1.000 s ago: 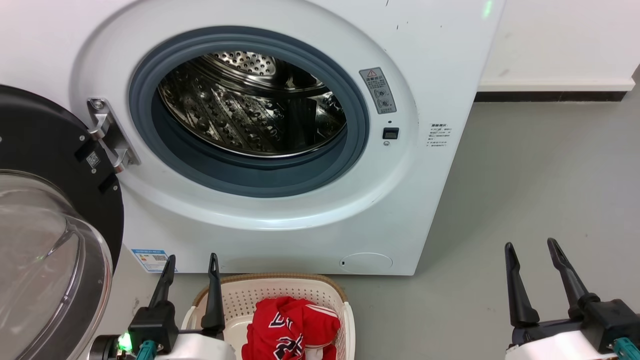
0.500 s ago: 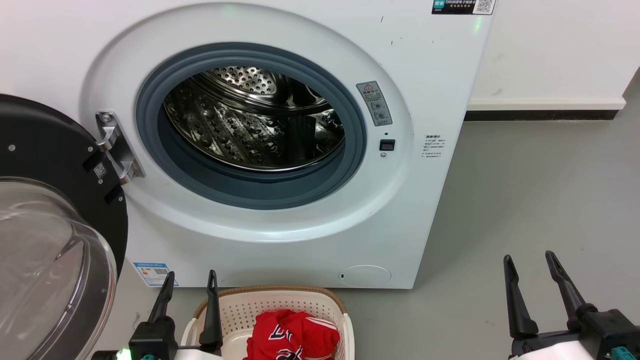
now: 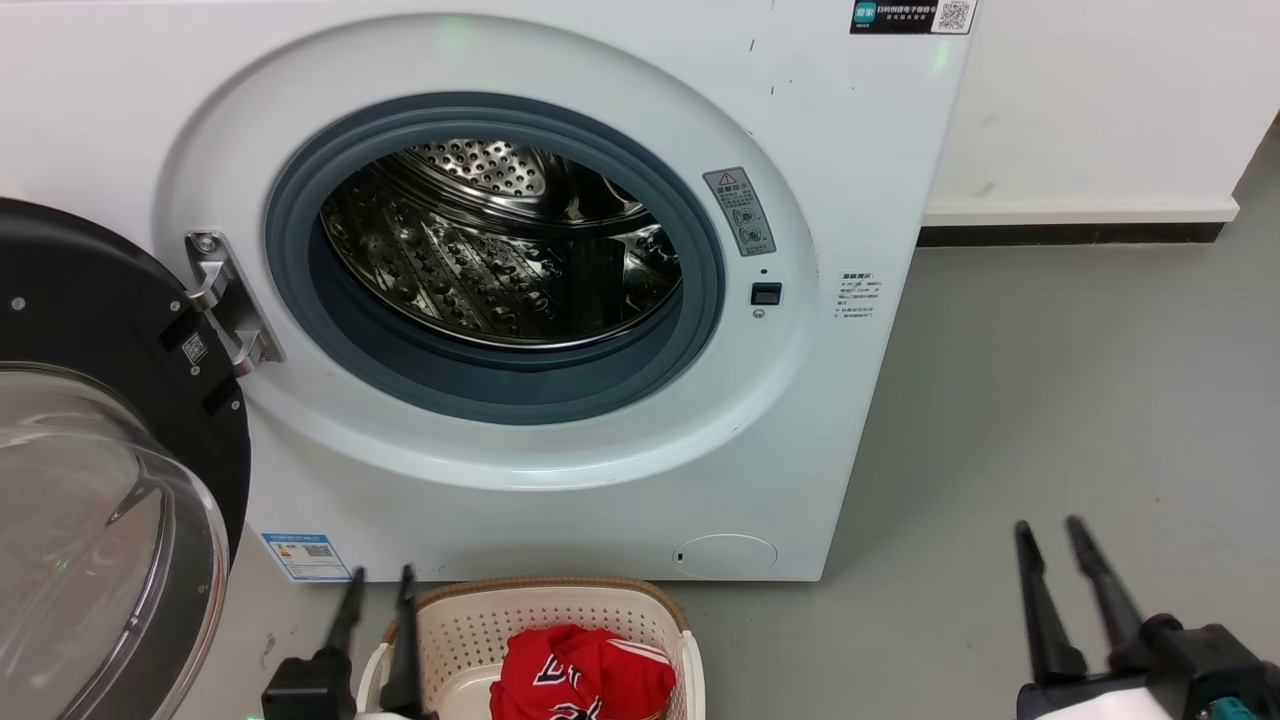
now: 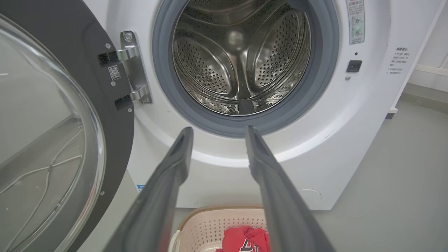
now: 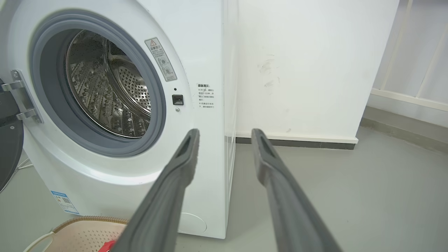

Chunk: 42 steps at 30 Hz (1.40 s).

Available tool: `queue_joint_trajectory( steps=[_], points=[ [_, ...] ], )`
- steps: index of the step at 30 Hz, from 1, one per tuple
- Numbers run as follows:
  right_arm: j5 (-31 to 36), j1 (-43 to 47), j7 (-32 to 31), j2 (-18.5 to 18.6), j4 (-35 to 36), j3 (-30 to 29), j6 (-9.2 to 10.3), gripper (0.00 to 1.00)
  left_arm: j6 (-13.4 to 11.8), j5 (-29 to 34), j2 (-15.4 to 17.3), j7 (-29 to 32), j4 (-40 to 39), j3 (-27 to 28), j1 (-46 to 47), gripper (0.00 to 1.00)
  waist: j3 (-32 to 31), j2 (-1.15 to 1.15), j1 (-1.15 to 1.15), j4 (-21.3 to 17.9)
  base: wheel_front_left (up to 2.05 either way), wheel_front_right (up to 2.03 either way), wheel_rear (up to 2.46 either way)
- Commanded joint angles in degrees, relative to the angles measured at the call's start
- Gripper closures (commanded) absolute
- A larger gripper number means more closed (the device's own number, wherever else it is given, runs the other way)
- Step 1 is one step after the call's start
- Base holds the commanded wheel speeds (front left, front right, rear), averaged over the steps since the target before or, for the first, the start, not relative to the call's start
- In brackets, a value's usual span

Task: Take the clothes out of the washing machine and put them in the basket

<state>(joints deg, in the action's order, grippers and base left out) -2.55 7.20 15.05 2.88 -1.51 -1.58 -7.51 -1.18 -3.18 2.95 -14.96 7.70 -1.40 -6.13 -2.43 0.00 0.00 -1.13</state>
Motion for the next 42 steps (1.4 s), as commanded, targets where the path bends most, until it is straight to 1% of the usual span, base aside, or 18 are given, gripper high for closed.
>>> queue_joint_trajectory(
  steps=[1, 4, 13, 23, 37, 41, 42],
  points=[
    [-0.1, 0.0, 0.0, 0.0, -0.1, 0.0, 0.00, 1.00, 0.0, -0.1, 0.0, 0.1, 0.2, 0.1, 0.0, 1.00, 0.0, 0.00, 0.00, 0.0, 0.00, 0.00, 0.00],
    [-0.7, 0.4, -0.1, 0.0, -1.5, 0.2, 0.00, 1.00, 0.1, -0.7, -0.1, 0.5, 1.8, 0.1, -0.6, 1.00, 0.0, 0.00, 0.00, 0.0, 0.00, 0.00, 0.00],
    [-12.5, -1.3, -2.1, 0.7, -2.7, 0.4, 0.00, 1.00, 1.1, -11.6, -0.1, 3.2, 2.5, 1.3, 1.2, 1.00, 0.2, 0.00, 0.00, 0.1, 0.00, 0.00, 0.00],
    [-24.0, -3.1, -4.2, 1.2, -4.1, 0.4, 0.01, 1.00, 2.2, -22.5, -0.1, 5.7, 2.9, 2.1, 2.8, 1.00, 0.4, 0.00, 0.00, 0.2, 0.00, 0.00, 0.00],
    [-37.8, -5.2, -6.9, 1.6, -5.7, 0.3, 0.01, 1.00, 3.5, -35.7, -0.1, 8.8, 3.5, 3.2, 4.7, 1.00, 0.7, 0.00, 0.00, 0.3, 0.00, 0.00, 0.00],
    [-41.3, -5.8, -7.6, 1.7, -6.1, 0.2, 0.01, 1.00, 3.8, -39.1, -0.1, 9.6, 3.7, 3.5, 5.3, 1.00, 0.8, 0.00, 0.00, 0.3, 0.00, 0.00, 0.00],
    [-41.3, -5.8, -7.6, 1.7, -6.1, 0.2, 0.01, 1.00, 3.8, -39.1, -0.1, 9.6, 3.7, 3.5, 5.3, 1.00, 0.8, 0.00, 0.00, 0.3, 0.00, 0.00, 0.00]
  ],
)
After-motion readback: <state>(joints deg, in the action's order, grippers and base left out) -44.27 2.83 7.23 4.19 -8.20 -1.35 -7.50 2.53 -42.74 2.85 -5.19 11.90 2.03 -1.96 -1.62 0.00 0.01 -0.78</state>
